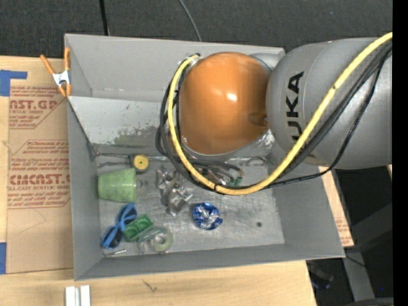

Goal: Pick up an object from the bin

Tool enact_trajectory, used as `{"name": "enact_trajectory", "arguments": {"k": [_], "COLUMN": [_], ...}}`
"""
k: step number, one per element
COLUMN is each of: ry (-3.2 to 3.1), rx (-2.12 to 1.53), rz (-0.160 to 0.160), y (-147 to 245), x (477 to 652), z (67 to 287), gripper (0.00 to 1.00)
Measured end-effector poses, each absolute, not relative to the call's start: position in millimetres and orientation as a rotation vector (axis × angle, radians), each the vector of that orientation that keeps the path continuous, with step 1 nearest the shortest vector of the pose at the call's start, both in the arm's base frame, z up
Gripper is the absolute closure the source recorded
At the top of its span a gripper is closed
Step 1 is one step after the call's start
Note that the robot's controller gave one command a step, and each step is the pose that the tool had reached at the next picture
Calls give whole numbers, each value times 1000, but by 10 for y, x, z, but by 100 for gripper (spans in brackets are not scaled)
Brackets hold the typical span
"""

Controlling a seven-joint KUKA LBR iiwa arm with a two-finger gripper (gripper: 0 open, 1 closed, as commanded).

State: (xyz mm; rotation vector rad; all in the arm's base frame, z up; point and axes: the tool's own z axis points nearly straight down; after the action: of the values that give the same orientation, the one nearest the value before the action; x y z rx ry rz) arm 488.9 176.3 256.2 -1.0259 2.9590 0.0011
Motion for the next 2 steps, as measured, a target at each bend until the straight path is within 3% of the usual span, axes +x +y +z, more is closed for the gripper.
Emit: {"name": "enact_trajectory", "arguments": {"k": [1,2], "ry": [2966,2792], "rx": [-1027,-1447], "rz": [2,4], "y": [1763,2145], "x": [4878,5013], "z": [2529,1361], "gripper": [0,0]}}
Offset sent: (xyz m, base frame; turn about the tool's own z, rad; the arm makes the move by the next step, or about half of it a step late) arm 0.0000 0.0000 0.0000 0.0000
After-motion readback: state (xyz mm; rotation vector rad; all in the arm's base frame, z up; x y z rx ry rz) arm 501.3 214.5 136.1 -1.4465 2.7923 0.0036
